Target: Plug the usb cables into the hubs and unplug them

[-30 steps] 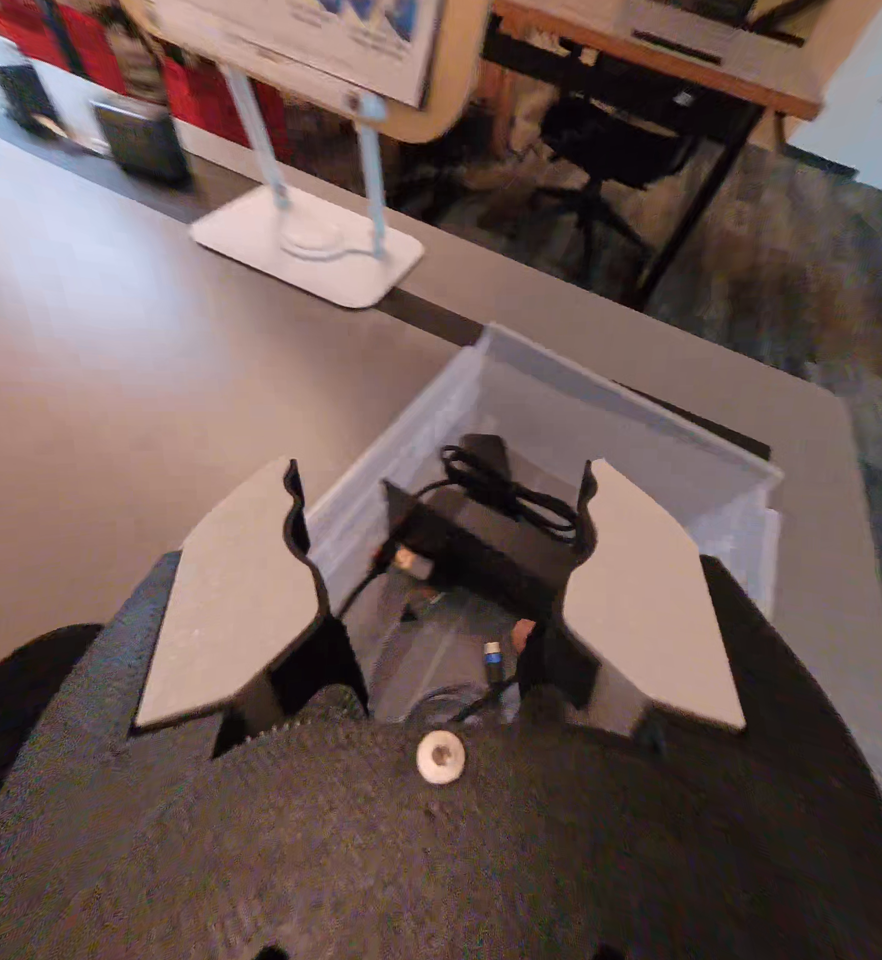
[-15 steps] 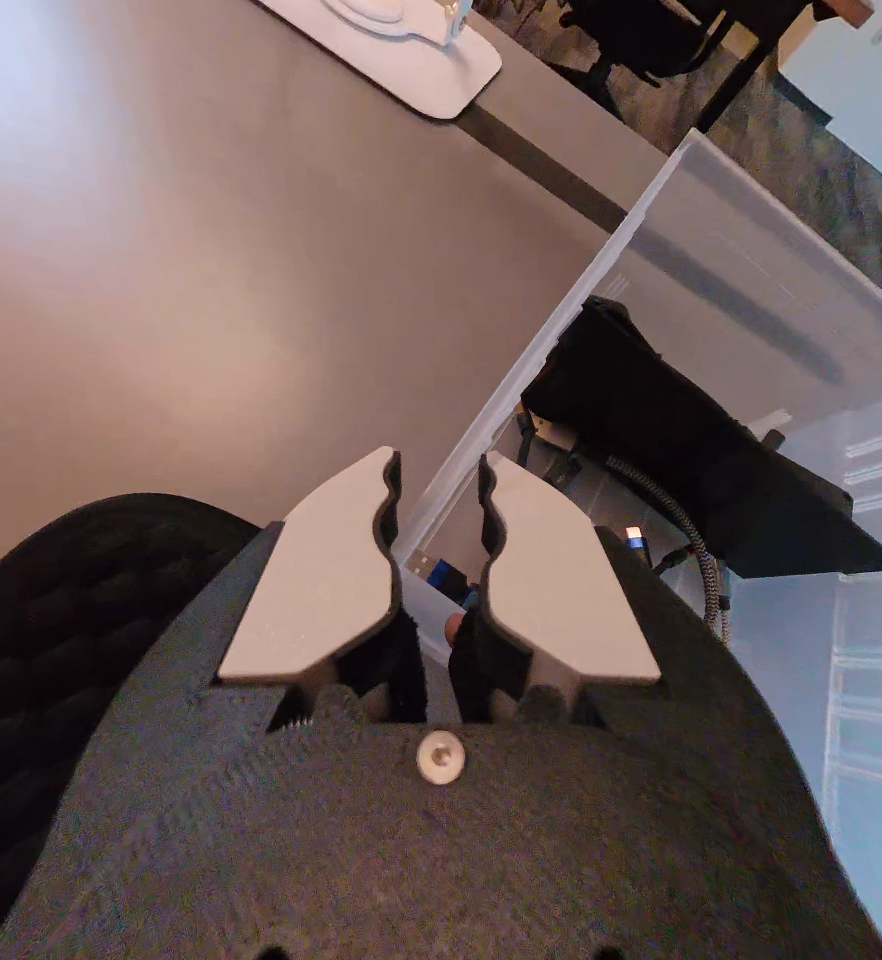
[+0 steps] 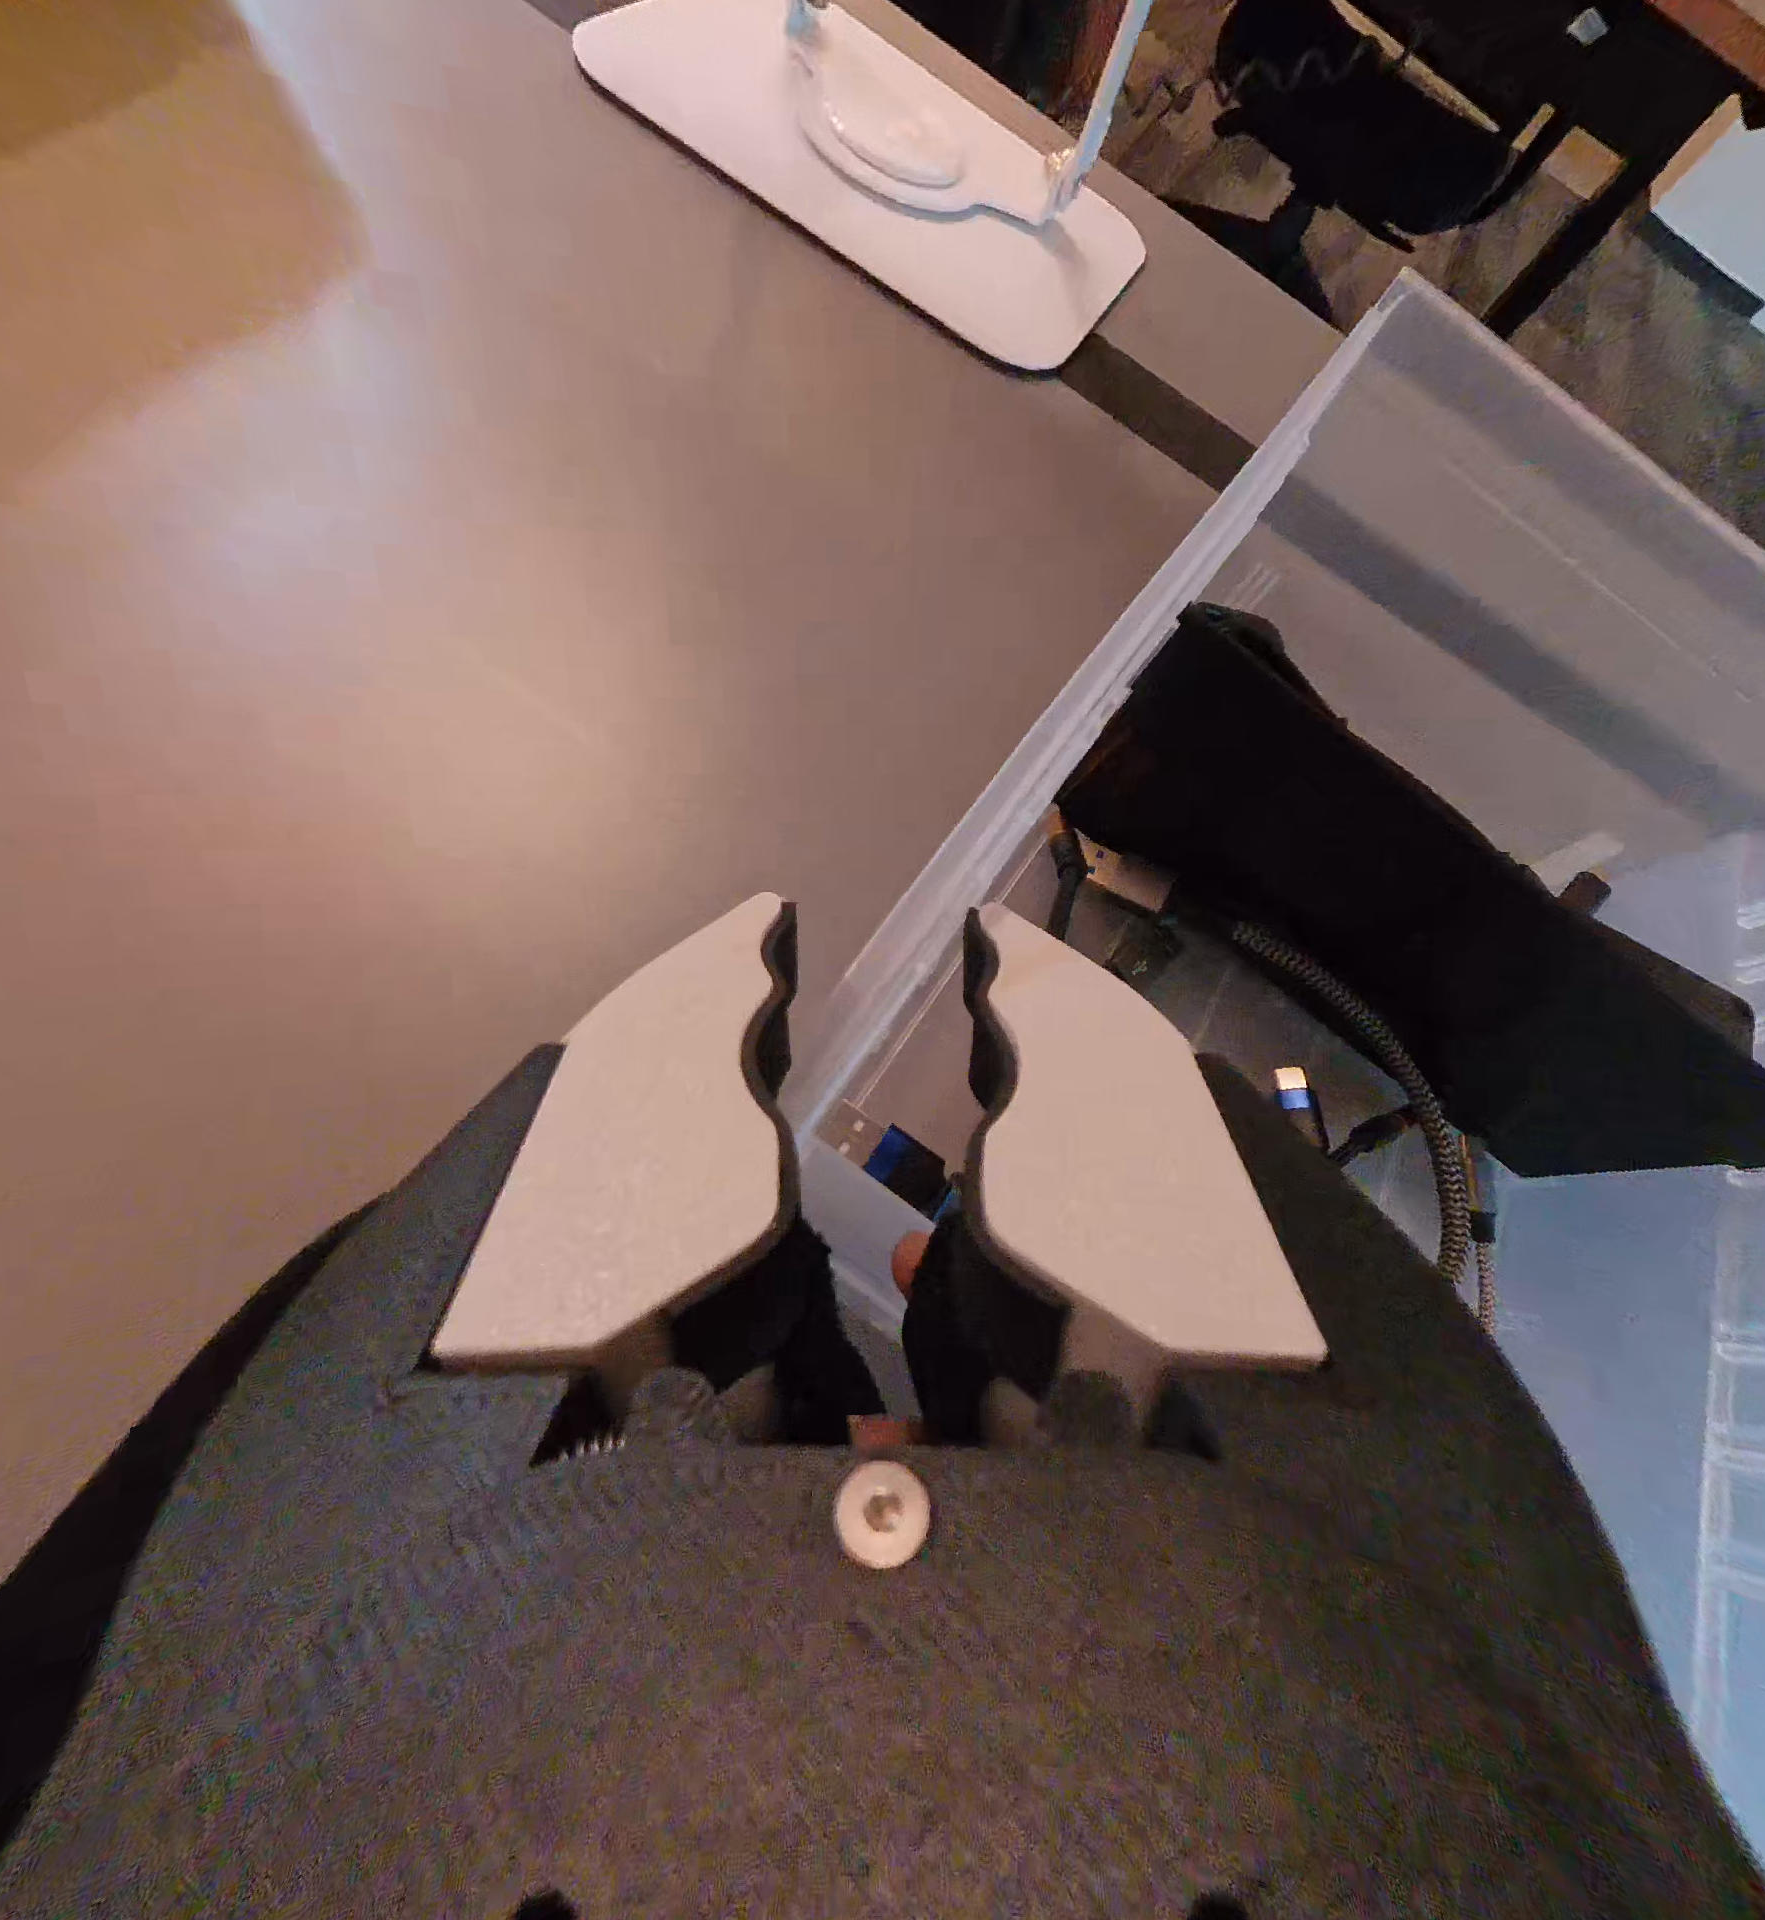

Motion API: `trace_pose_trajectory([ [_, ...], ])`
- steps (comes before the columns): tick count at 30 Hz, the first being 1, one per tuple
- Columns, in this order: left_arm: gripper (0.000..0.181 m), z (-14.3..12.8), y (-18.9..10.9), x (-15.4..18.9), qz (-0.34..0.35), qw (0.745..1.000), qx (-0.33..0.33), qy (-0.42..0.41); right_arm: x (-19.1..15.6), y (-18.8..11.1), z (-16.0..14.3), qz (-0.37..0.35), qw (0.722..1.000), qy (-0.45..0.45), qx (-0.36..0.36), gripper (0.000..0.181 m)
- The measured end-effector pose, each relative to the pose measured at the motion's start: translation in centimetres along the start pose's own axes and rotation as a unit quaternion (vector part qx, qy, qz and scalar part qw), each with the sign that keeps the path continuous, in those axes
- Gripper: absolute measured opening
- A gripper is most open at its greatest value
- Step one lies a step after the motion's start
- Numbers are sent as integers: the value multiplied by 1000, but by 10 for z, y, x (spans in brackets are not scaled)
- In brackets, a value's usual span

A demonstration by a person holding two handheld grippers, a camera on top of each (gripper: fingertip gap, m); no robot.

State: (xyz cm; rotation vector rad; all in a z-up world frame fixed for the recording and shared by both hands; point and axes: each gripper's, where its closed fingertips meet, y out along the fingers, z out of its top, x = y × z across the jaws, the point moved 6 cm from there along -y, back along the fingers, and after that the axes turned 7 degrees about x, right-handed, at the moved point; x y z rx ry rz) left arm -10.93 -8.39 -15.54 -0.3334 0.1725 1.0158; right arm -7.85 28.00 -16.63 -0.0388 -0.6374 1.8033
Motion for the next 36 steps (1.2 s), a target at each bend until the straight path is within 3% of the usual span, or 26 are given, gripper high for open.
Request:
trace_pose_trajectory([
  [9, 29, 15, 26, 32, -32, 999, 8, -6, -23, 17, 16, 46, 998, 0, 31, 30],
  [22, 27, 12, 24, 32, -33, 999, 34, -23, -29, 23, 19, 48, 997, 3, 53, 31],
  [23, 28, 12, 23, 31, -29, 999, 36, -21, -30, 22, 19, 53, 997, 4, 54, 34],
  [27, 61, 25, 8, 26, 5, 998, 58, -10, -30, 8, 25, 51, 995, 28, 87, 71],
  [32, 111, 52, -22, 14, 73, 992, 81, -70, -11, -24, 32, -64, 988, 82, 115, 138],
  [33, 121, 56, -28, 10, 89, 989, 81, -87, -5, -31, 32, -92, 985, 90, 112, 145],
  [36, 134, 63, -40, -9, 126, 980, 67, -138, 17, -46, 33, -143, 980, 101, 90, 145],
])
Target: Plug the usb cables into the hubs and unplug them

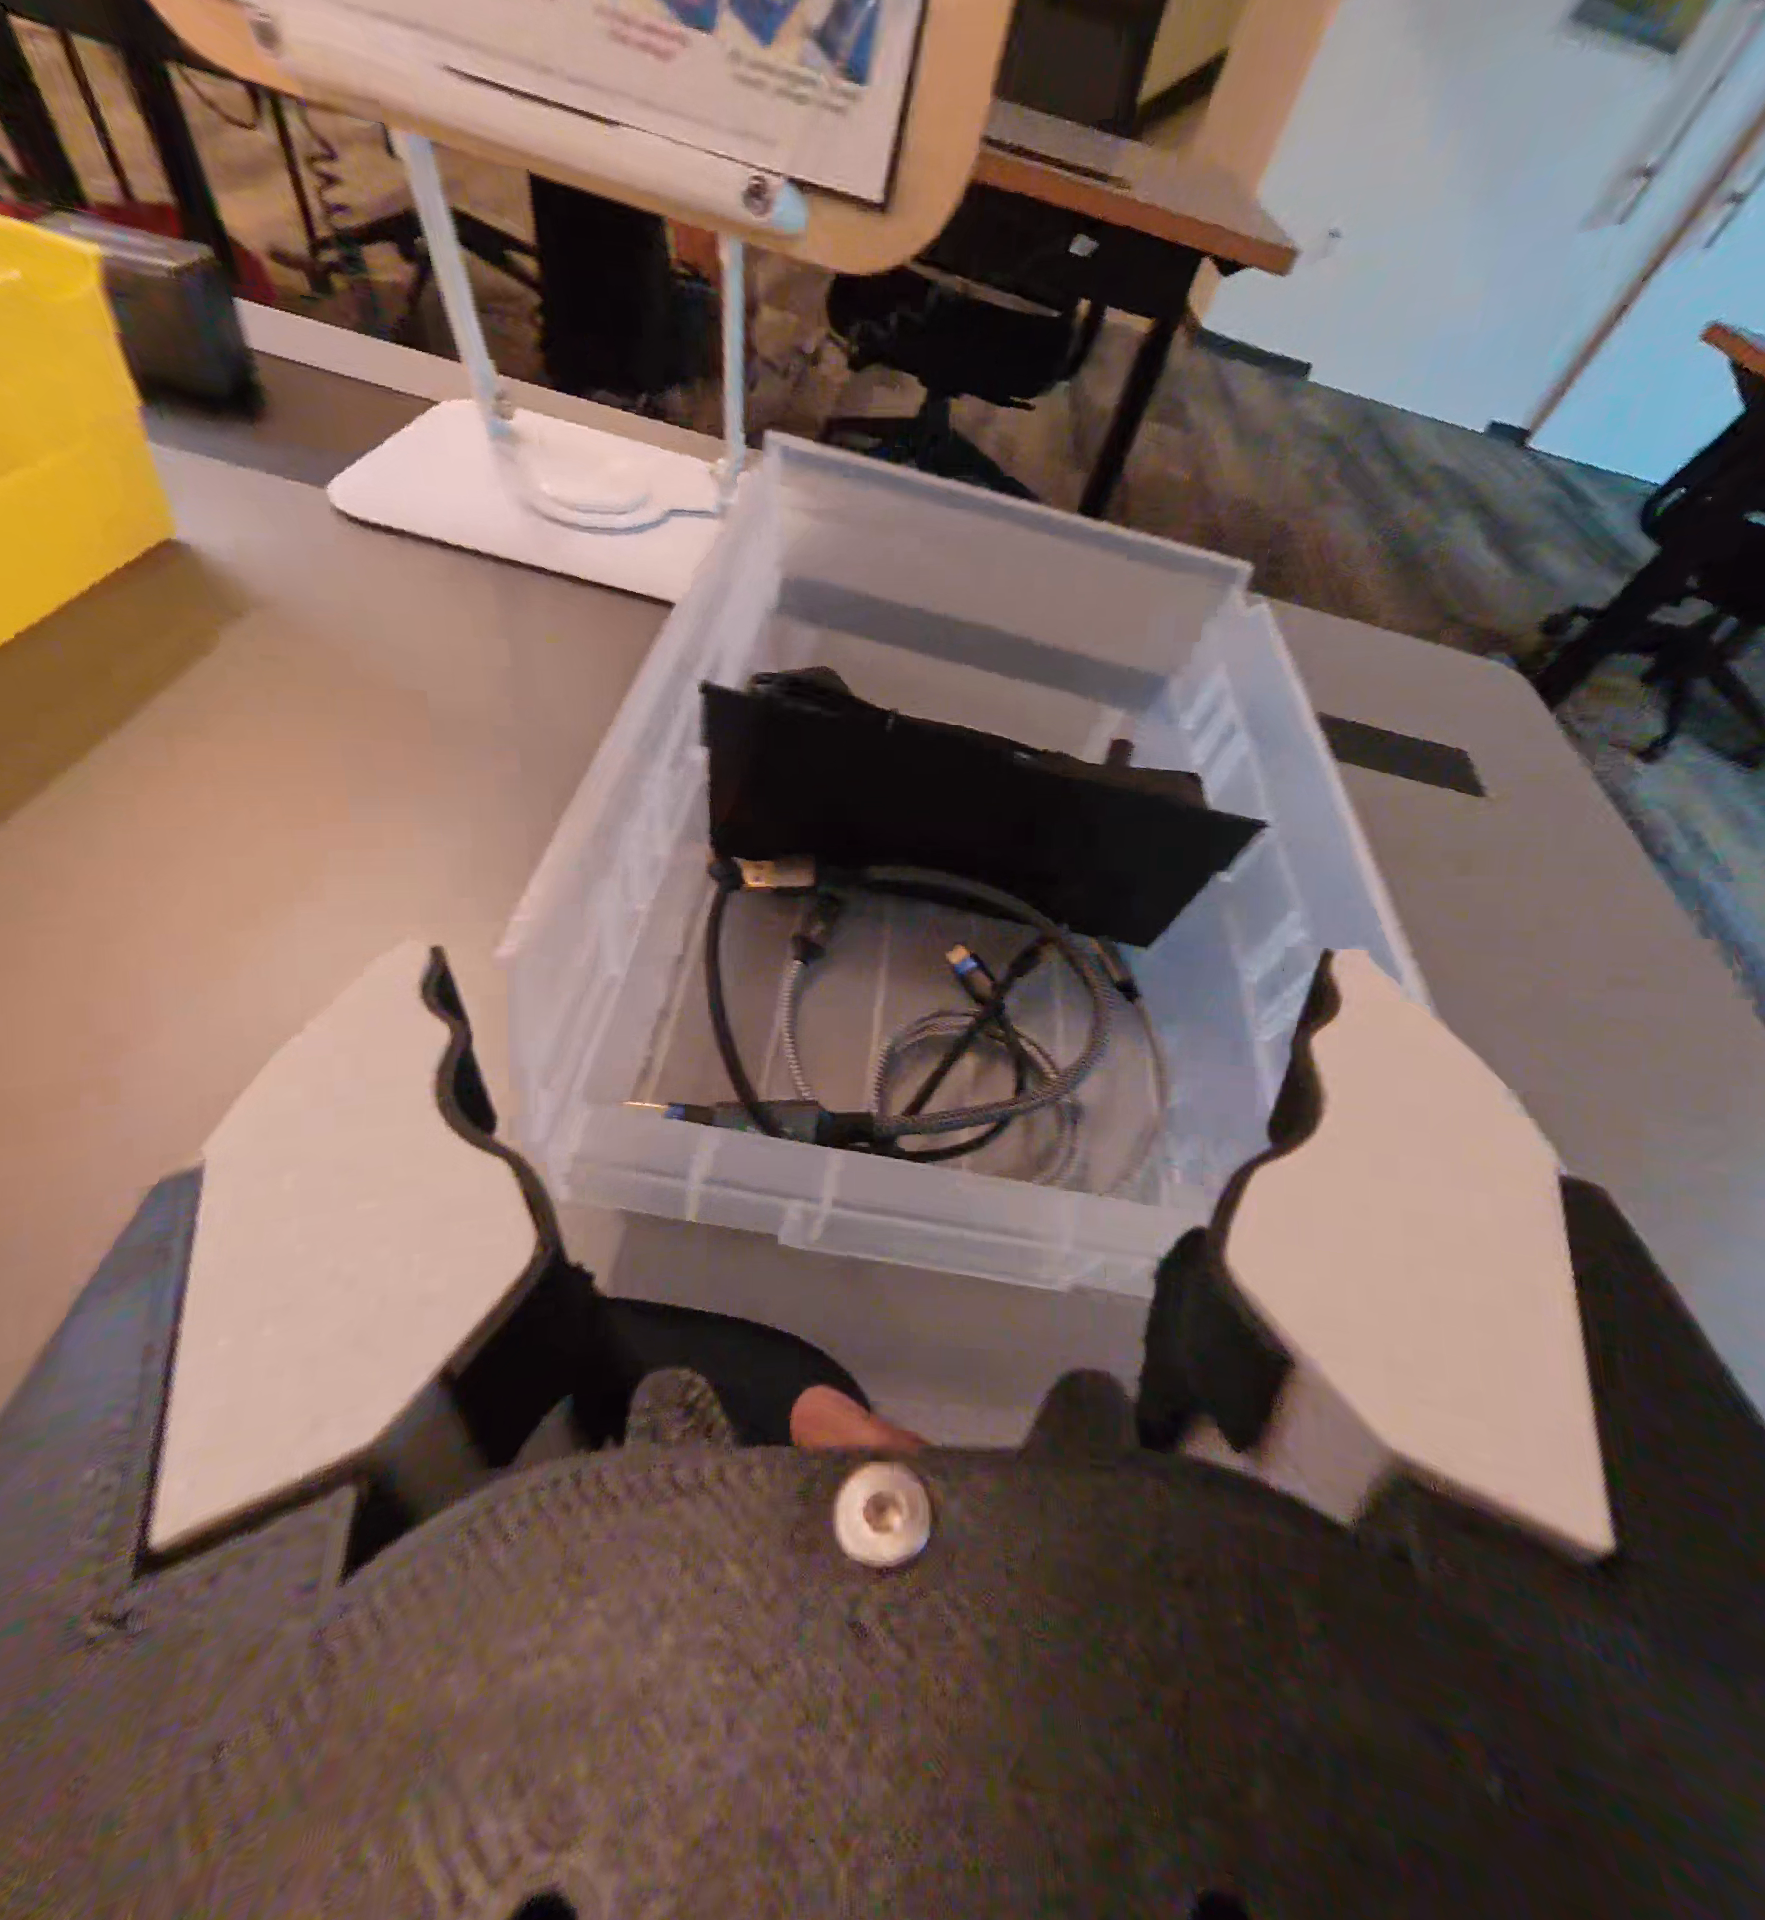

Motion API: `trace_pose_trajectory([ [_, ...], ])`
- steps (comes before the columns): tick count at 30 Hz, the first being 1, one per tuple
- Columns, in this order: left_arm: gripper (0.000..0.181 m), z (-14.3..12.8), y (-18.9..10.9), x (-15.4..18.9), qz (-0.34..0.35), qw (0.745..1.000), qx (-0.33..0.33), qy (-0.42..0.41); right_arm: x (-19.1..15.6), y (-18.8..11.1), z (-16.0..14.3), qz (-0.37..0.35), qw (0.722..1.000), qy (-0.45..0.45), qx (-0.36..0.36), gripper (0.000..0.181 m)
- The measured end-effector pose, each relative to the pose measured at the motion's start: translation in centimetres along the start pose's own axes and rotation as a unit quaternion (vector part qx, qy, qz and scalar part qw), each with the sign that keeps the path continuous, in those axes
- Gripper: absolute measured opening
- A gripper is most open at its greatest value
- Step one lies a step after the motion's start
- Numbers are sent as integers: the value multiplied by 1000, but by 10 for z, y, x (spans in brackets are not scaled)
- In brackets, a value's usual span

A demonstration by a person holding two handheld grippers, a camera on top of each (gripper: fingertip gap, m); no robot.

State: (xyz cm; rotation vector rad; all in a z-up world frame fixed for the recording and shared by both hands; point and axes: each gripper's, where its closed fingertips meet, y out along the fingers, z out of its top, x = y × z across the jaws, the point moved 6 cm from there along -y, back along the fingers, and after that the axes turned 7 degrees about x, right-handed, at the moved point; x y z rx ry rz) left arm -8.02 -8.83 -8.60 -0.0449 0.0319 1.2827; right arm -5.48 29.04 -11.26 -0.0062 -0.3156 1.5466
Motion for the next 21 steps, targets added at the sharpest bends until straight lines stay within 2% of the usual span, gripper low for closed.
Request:
trace_pose_trajectory([
  [3, 134, 11, 8, -20, -14, 998, -56, -29, 26, 1, 21, -17, 1000, 10, -7, 145],
  [6, 134, 32, 19, -42, -2, 998, -52, -42, 51, 11, 40, -35, 999, 23, -16, 145],
  [11, 134, 60, 36, -64, 15, 998, -53, -34, 71, 37, 49, -38, 997, 26, -65, 145],
  [21, 132, 67, 46, -59, -15, 997, -76, -21, 76, 49, 63, -49, 996, 23, -77, 145],
])
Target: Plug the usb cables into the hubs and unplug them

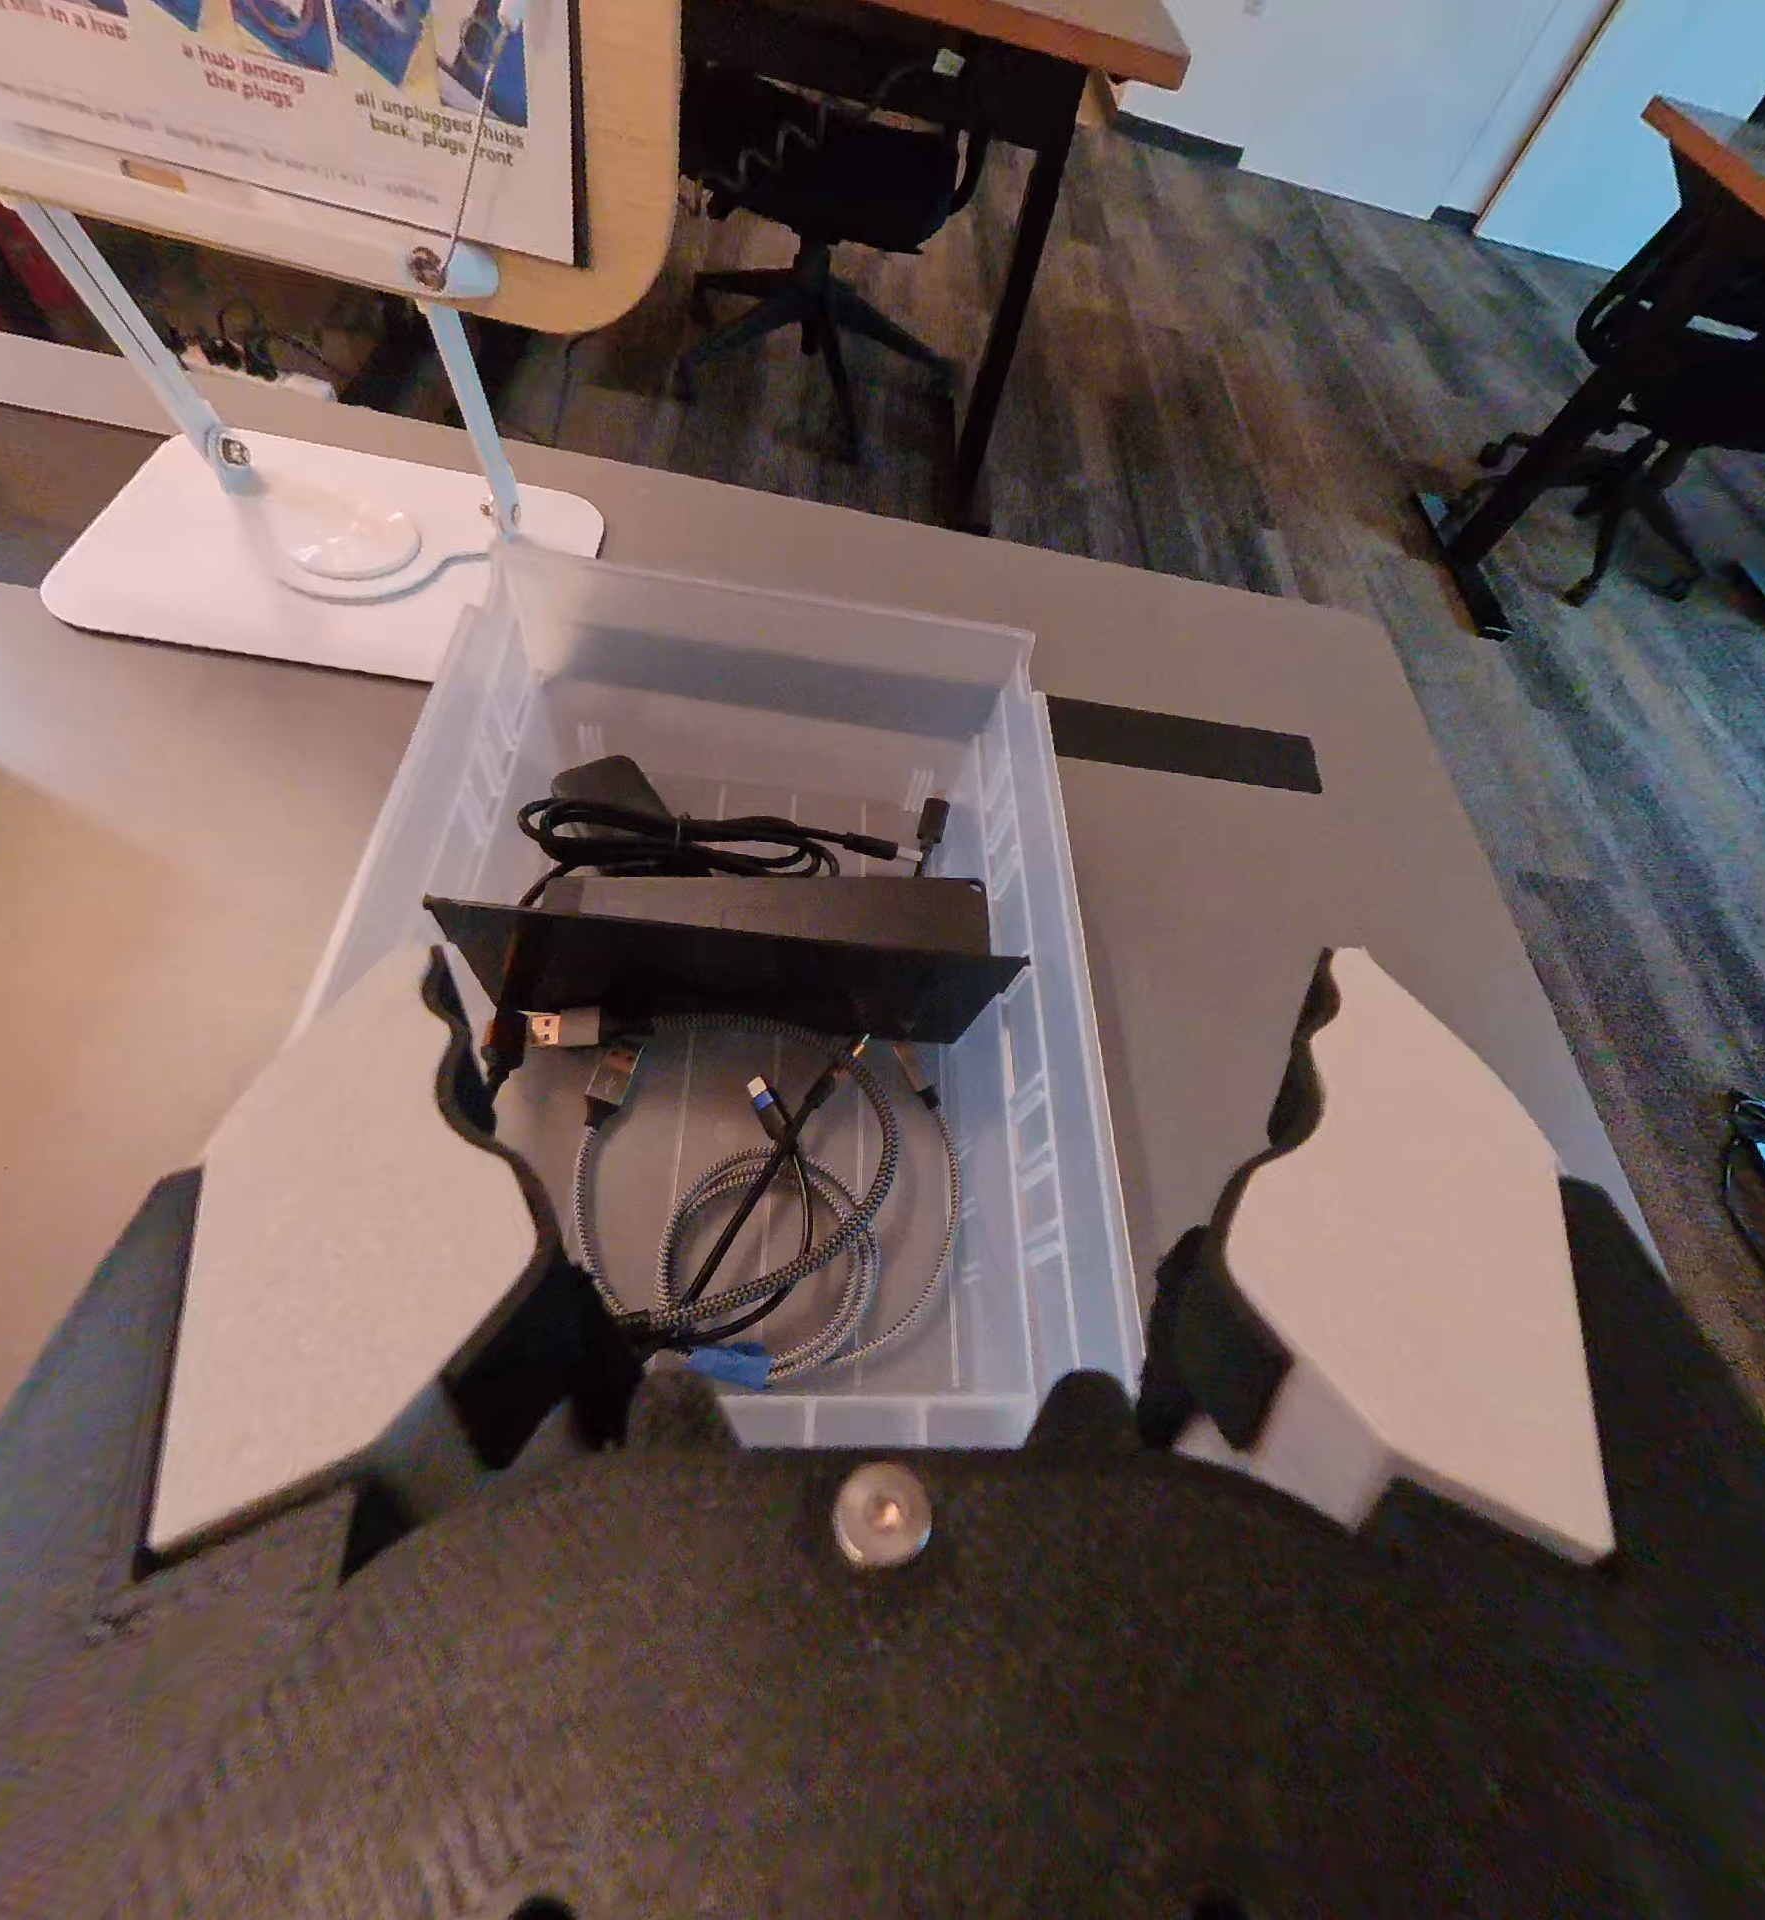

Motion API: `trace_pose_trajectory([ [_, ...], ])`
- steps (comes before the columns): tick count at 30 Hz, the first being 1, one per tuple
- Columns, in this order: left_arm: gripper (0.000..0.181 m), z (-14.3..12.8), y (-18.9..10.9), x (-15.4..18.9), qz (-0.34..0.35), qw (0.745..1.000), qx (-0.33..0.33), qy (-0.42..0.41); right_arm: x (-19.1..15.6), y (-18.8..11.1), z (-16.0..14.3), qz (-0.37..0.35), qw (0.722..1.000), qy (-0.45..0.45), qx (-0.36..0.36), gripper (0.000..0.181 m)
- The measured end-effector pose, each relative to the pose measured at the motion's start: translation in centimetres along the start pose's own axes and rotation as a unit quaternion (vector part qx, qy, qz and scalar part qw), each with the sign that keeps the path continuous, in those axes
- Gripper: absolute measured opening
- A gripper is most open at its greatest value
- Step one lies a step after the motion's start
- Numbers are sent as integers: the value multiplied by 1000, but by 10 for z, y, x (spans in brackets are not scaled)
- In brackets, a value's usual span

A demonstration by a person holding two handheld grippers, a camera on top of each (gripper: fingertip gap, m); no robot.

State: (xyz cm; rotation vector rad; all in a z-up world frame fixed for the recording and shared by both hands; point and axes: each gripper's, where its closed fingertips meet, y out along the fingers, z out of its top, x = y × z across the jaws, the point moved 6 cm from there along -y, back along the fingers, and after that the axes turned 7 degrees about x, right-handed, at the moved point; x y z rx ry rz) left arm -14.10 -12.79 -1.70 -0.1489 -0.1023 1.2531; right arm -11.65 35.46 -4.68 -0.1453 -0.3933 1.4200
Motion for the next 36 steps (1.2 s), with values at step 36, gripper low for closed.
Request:
trace_pose_trajectory([
  [36, 127, -18, -23, 70, 32, 995, 69, 61, -56, -63, -5, 4, 992, -39, 118, 145],
])
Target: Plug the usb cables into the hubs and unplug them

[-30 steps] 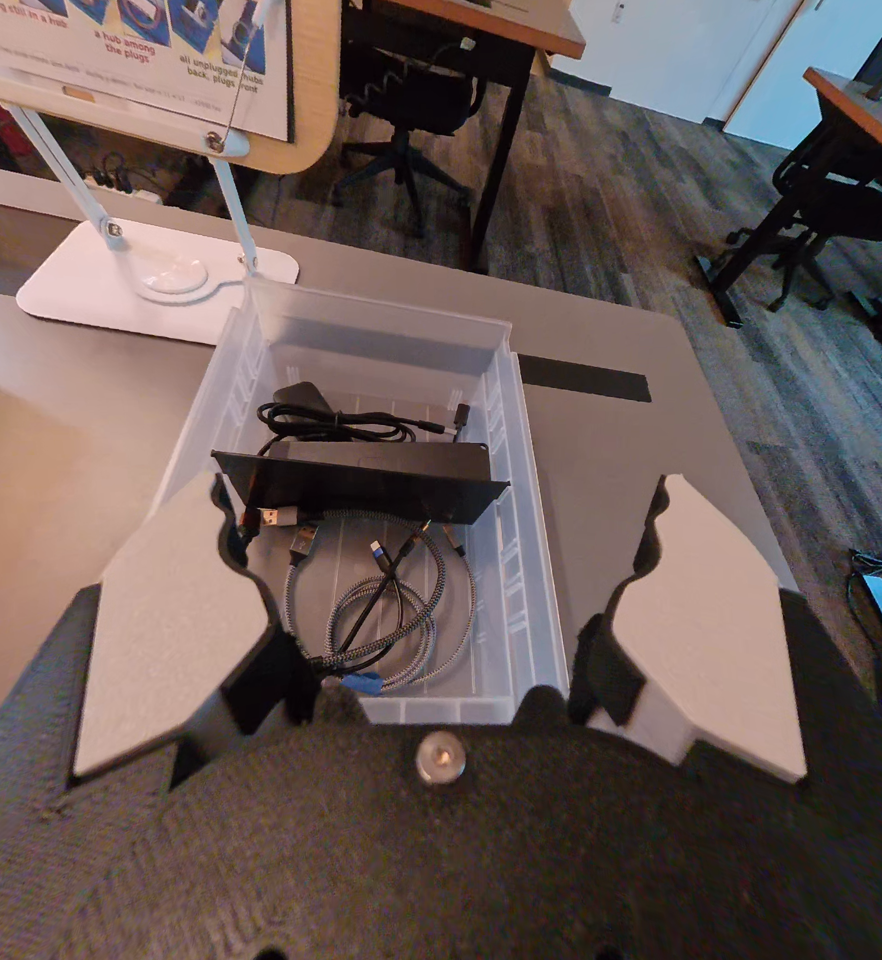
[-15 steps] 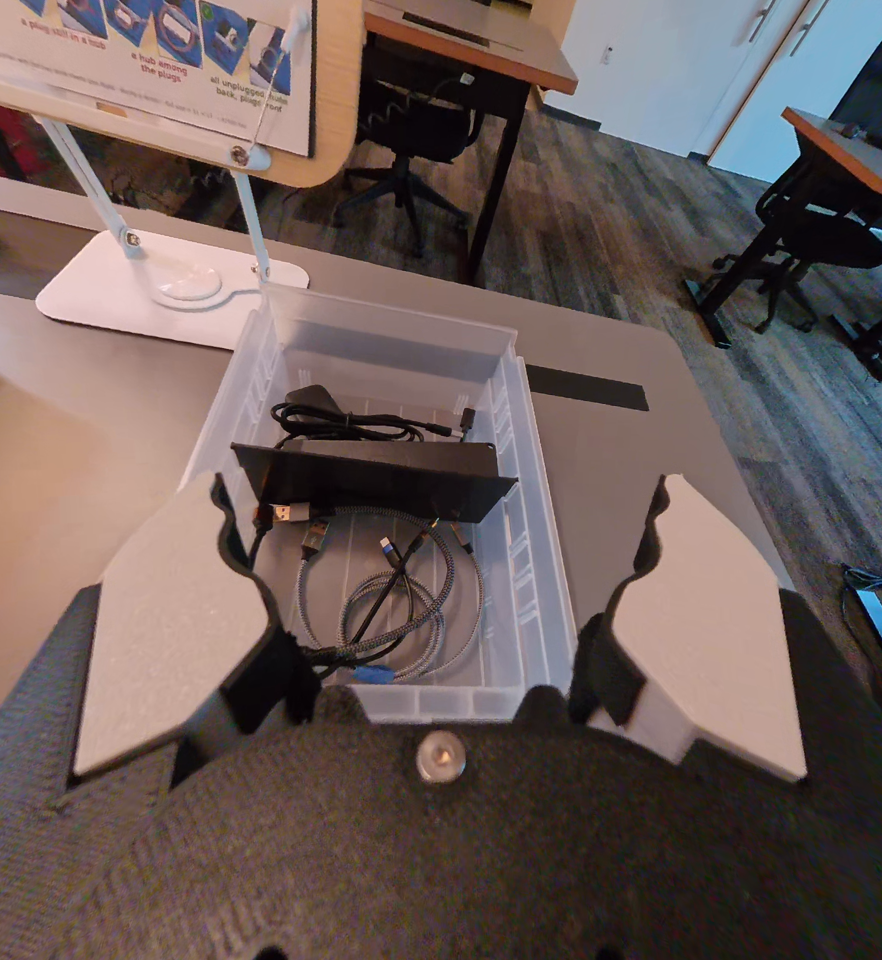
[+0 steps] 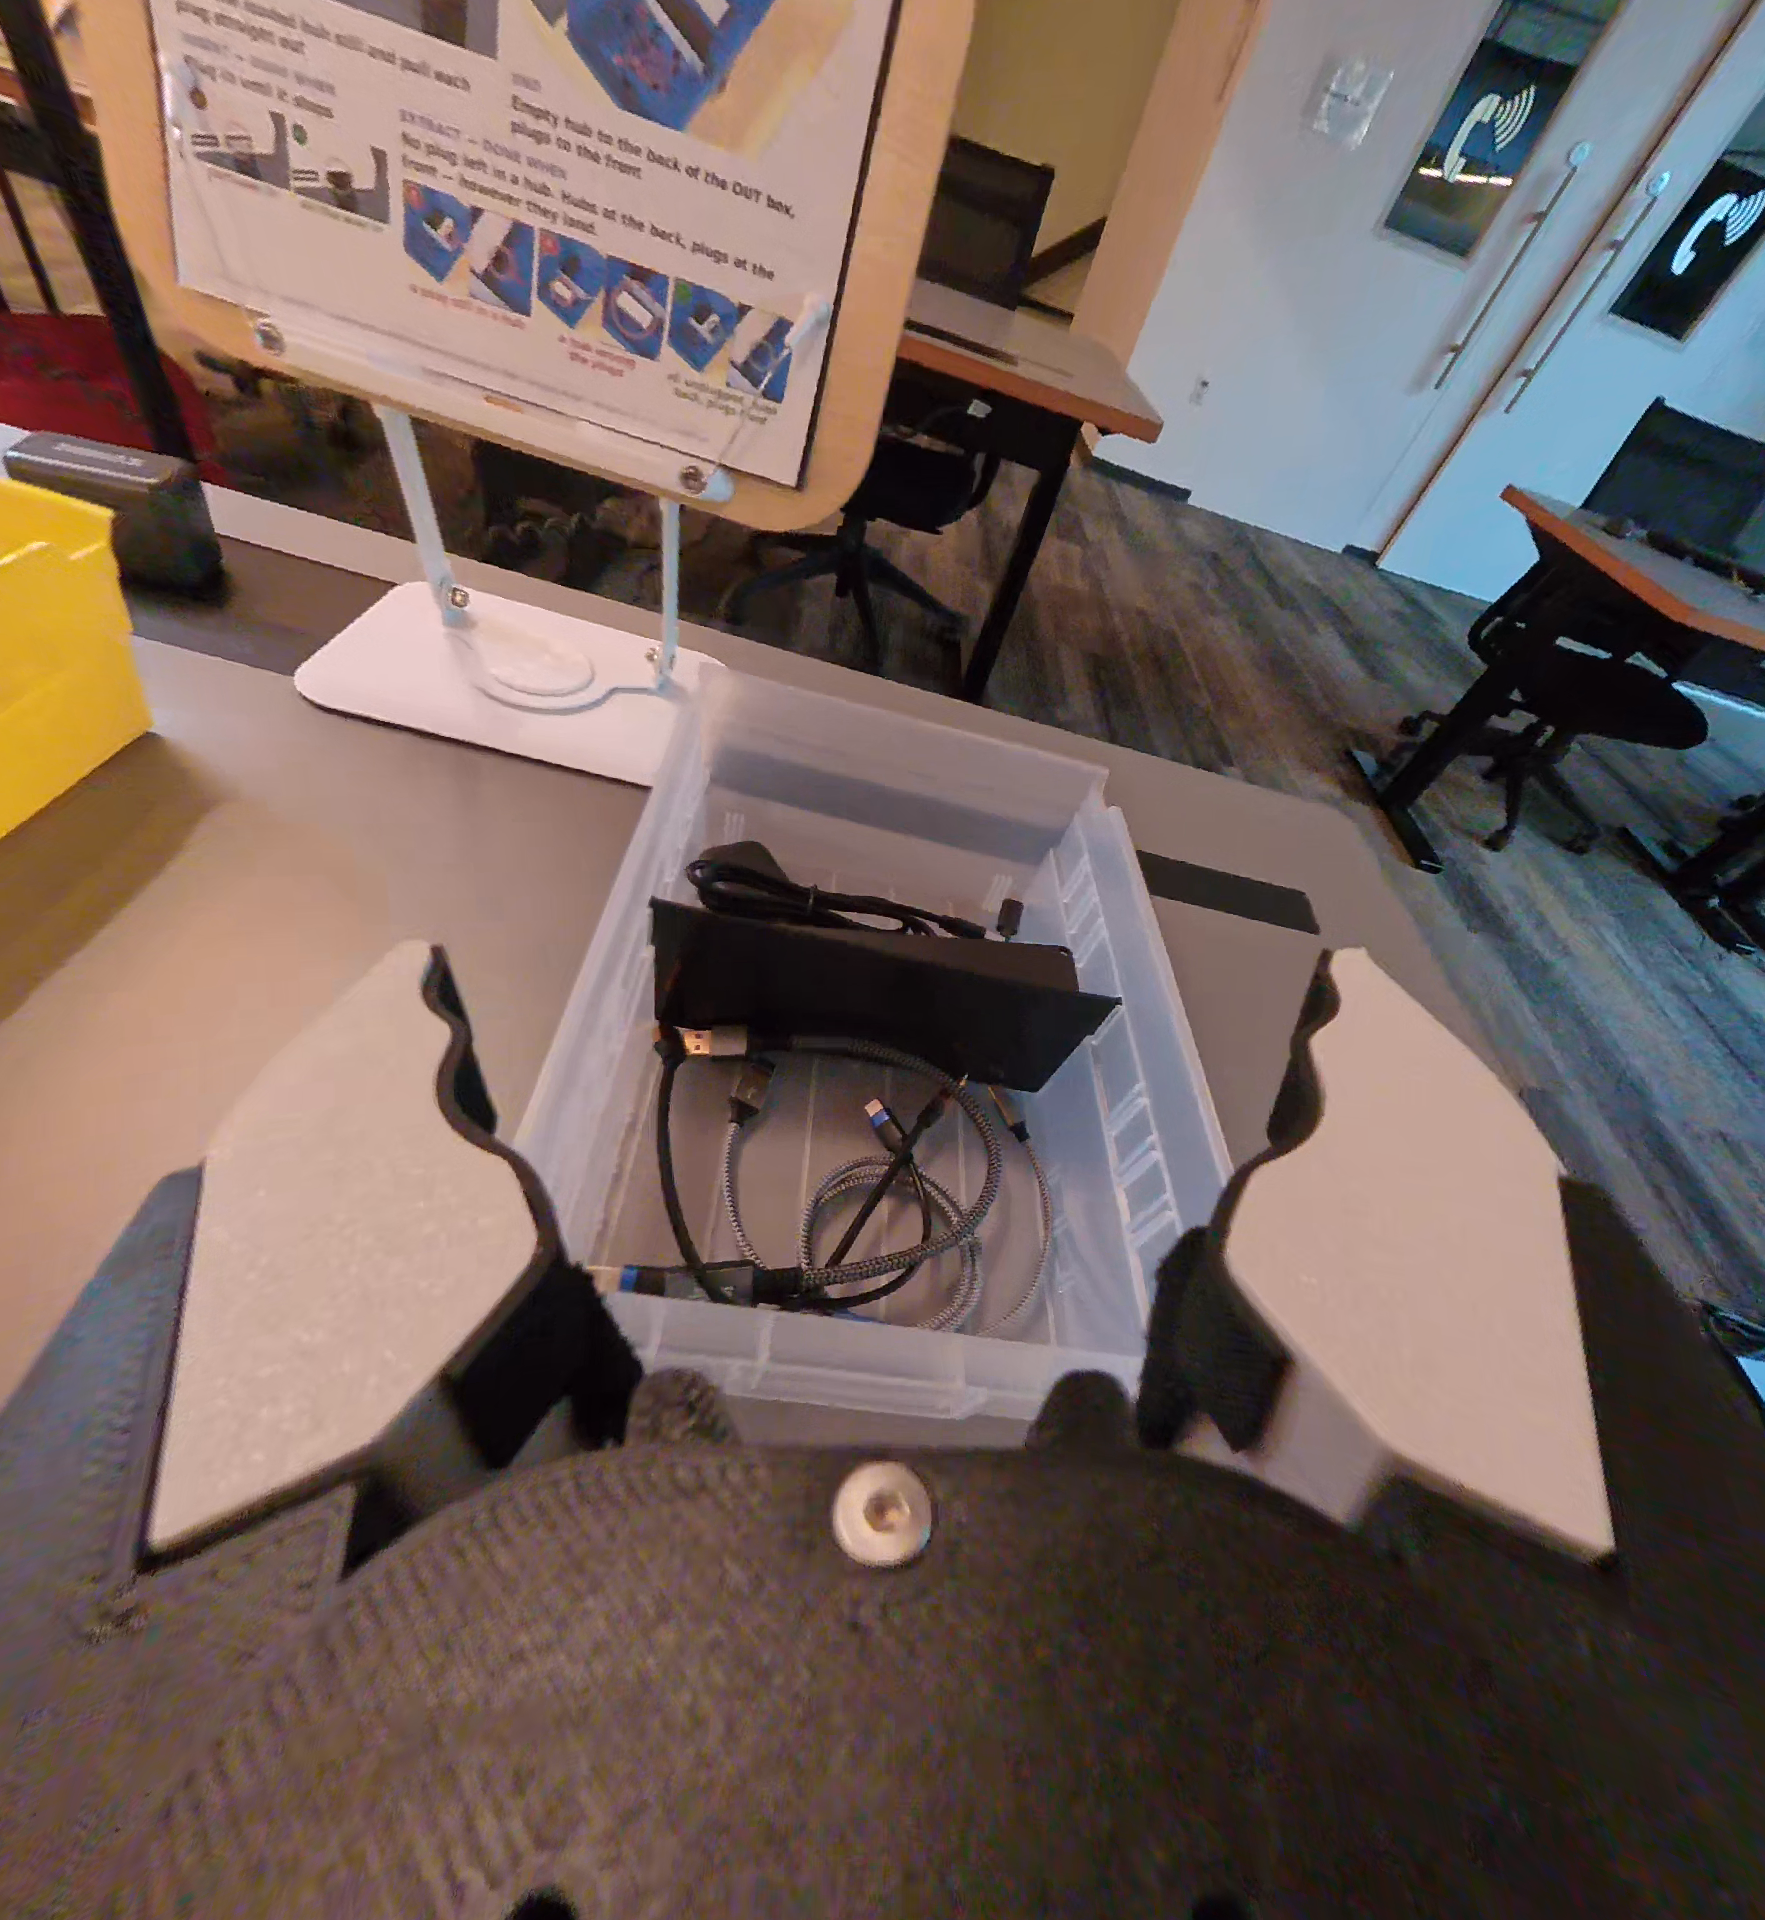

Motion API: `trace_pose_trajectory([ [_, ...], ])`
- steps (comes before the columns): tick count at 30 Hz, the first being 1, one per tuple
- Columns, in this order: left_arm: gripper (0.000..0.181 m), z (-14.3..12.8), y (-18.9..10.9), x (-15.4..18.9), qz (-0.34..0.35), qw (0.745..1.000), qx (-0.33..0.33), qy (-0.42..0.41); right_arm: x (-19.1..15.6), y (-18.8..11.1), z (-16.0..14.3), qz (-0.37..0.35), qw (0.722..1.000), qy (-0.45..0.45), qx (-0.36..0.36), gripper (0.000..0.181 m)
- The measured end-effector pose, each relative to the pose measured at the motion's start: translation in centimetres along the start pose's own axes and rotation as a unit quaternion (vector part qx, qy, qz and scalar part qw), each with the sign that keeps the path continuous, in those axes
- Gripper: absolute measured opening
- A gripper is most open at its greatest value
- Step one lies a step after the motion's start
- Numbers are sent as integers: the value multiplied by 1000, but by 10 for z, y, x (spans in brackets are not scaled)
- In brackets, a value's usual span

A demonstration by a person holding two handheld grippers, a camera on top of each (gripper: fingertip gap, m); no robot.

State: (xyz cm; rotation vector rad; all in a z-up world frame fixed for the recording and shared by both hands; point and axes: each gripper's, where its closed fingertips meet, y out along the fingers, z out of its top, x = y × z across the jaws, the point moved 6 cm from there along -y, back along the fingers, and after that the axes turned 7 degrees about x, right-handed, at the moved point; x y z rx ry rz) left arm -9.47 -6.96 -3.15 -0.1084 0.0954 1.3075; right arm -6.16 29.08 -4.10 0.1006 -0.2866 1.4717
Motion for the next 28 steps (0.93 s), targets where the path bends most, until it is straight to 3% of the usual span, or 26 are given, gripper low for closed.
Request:
trace_pose_trajectory([
  [6, 125, -4, -4, 18, -15, 1000, 4, 9, -21, -9, 5, 25, 999, -10, 21, 145],
  [8, 110, -5, -4, 23, -17, 1000, 14, 18, -27, -11, 8, 32, 999, -12, 33, 141],
  [9, 91, -7, -4, 25, -21, 999, 20, 26, -30, -13, 10, 36, 998, -12, 45, 134],
  [10, 76, -8, -3, 27, -23, 999, 26, 33, -34, -16, 12, 46, 997, -13, 60, 118],
  [11, 64, -9, -2, 29, -22, 999, 26, 40, -40, -20, 14, 74, 994, -21, 77, 70],
  [12, 37, -10, -2, 31, -26, 998, 25, 53, -49, -27, 17, 114, 987, -38, 103, 11],
  [13, 13, -12, 0, 33, -30, 997, 24, 67, -58, -35, 22, 146, 978, -53, 142, 0],
  [14, 0, -14, 1, 34, -27, 996, 20, 77, -68, -44, 28, 175, 965, -65, 184, 0],
  [18, 0, -25, 14, 38, -3, 991, -11, 132, -135, -98, 51, 334, 883, -100, 315, 0],
  [21, 0, -34, 24, 42, 21, 983, -40, 177, -195, -142, 55, 455, 814, -109, 344, 0],
  [24, 0, -41, 29, 48, 37, 973, -59, 221, -230, -151, 46, 472, 809, -159, 312, 0],
  [28, 0, -44, 29, 53, 55, 962, -65, 259, -238, -143, 41, 438, 828, -191, 293, 0],
])
